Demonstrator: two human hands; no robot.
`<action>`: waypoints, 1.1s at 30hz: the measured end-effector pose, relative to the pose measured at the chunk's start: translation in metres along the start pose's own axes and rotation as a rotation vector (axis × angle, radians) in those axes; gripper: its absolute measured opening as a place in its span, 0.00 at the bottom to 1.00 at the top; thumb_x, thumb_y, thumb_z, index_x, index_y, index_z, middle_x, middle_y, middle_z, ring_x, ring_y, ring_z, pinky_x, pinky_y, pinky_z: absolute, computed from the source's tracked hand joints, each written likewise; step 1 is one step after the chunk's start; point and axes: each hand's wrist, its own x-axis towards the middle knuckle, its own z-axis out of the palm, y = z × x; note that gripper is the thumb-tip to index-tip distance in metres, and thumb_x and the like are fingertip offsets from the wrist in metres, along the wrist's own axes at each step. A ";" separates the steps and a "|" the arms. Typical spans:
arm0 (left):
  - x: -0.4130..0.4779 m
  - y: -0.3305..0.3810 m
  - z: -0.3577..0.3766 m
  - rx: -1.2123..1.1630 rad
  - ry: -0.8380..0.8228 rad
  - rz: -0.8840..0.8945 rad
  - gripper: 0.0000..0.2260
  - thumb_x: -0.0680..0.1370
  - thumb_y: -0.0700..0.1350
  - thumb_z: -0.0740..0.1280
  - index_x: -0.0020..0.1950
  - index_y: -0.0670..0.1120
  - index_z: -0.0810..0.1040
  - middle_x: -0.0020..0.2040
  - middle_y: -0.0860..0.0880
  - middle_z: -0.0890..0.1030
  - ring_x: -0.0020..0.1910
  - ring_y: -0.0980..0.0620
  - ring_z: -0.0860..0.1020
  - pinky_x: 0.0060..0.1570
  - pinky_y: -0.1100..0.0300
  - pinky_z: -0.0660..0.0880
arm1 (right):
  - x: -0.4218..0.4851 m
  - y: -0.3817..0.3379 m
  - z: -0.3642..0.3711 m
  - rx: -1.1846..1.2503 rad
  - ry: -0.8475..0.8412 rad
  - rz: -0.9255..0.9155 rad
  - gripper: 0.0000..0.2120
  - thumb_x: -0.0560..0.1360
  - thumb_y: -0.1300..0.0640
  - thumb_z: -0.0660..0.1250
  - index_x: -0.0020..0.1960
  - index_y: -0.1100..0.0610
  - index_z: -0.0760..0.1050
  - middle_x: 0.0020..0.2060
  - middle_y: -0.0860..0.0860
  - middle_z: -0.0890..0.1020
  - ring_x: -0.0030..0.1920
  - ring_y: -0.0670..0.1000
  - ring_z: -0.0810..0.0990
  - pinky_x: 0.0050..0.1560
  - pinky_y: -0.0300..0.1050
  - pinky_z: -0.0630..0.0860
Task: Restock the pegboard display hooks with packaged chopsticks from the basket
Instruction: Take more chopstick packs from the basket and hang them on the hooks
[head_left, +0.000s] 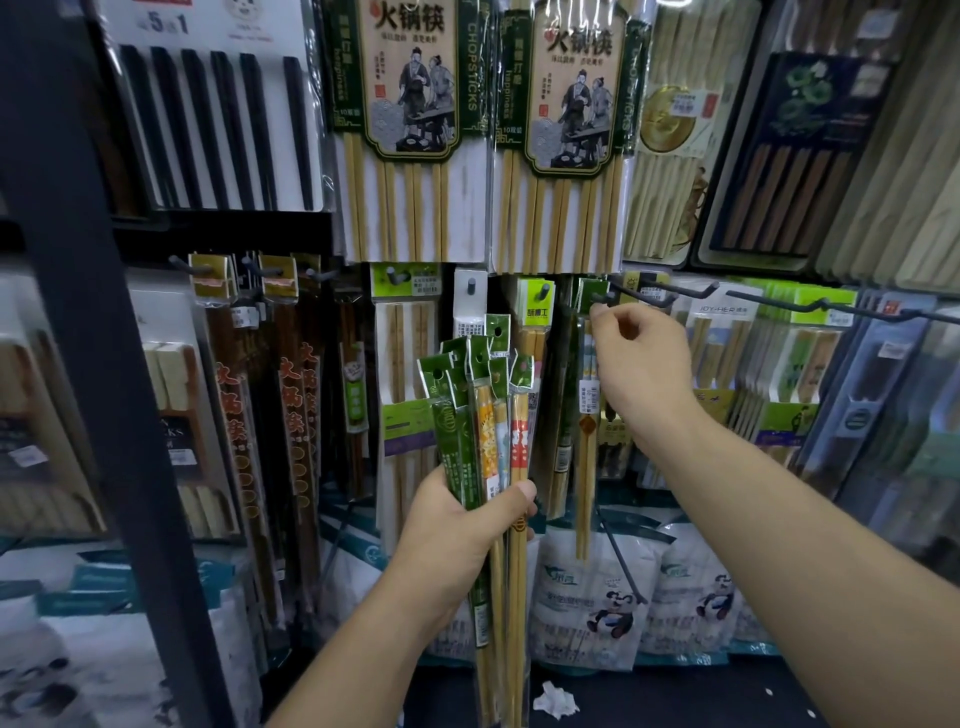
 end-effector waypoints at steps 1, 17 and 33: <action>0.000 0.000 0.000 -0.007 -0.004 0.003 0.09 0.76 0.42 0.76 0.55 0.46 0.82 0.46 0.46 0.88 0.48 0.50 0.87 0.44 0.63 0.81 | 0.000 0.001 0.001 -0.015 0.016 -0.005 0.13 0.83 0.47 0.63 0.45 0.52 0.79 0.34 0.46 0.79 0.35 0.44 0.77 0.38 0.42 0.72; -0.002 0.002 0.001 -0.032 -0.055 0.083 0.14 0.71 0.48 0.78 0.56 0.52 0.85 0.52 0.50 0.88 0.53 0.52 0.86 0.48 0.64 0.81 | -0.060 -0.015 -0.002 0.172 -0.413 0.117 0.11 0.81 0.51 0.67 0.45 0.55 0.83 0.39 0.53 0.86 0.34 0.42 0.81 0.33 0.36 0.76; 0.001 0.000 -0.002 -0.085 -0.034 0.048 0.05 0.77 0.40 0.75 0.48 0.51 0.85 0.40 0.50 0.85 0.39 0.51 0.83 0.40 0.60 0.80 | -0.026 -0.022 -0.019 0.240 -0.037 0.010 0.12 0.82 0.53 0.64 0.42 0.56 0.78 0.32 0.51 0.73 0.32 0.49 0.72 0.33 0.46 0.72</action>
